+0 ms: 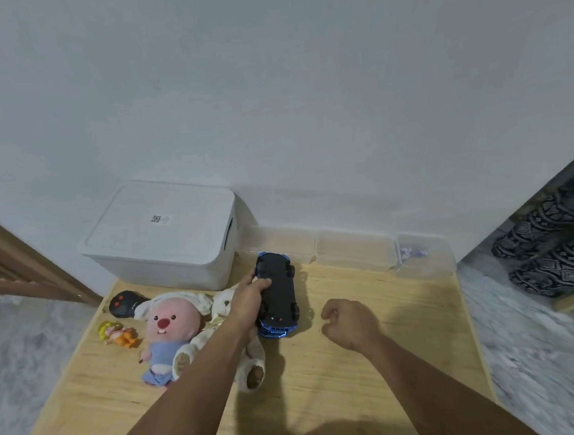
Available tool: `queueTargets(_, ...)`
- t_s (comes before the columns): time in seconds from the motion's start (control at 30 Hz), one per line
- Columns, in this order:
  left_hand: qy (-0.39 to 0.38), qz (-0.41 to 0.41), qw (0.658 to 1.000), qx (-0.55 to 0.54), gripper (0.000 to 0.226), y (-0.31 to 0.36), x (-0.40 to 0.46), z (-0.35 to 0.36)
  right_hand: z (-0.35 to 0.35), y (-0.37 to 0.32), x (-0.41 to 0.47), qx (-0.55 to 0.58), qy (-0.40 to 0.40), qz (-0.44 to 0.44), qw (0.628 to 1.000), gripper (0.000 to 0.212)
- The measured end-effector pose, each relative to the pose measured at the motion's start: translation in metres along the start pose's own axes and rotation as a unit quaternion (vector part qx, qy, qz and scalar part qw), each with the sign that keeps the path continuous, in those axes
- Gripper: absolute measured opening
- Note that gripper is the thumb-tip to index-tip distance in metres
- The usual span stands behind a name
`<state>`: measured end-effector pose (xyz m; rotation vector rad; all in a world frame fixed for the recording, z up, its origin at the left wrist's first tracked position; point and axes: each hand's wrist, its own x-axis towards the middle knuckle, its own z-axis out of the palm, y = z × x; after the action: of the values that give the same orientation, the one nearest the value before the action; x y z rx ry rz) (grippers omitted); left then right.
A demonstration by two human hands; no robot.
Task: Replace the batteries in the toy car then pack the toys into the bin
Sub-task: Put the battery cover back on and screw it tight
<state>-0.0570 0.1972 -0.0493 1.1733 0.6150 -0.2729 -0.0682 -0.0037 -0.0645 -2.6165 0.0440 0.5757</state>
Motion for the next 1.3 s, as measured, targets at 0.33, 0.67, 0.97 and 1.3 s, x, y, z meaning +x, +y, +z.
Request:
queueTargets(0.33, -0.014, -0.002, 1.000, 0.006, 0.037, 0.000, 0.000, -0.001, 0.018, -0.001, -0.002, -0.129, 0.043, -0.096, 0.986, 0.022)
queueTargets(0.67, -0.026, -0.010, 1.000, -0.003, 0.037, 0.001, 0.003, -0.002, 0.020, -0.008, 0.006, 0.034, 0.177, -0.057, 0.982, 0.014)
queueTargets(0.97, -0.066, -0.004, 0.998, 0.000, 0.038, 0.006, 0.000, 0.008, -0.021, -0.067, 0.020, 0.141, 0.195, -0.130, 0.962, 0.011)
queueTargets(1.3, -0.094, 0.013, 0.995, -0.014, 0.035, 0.013, -0.004, 0.008, -0.023, -0.070, 0.025, 0.099, 0.189, -0.164, 0.963, 0.009)
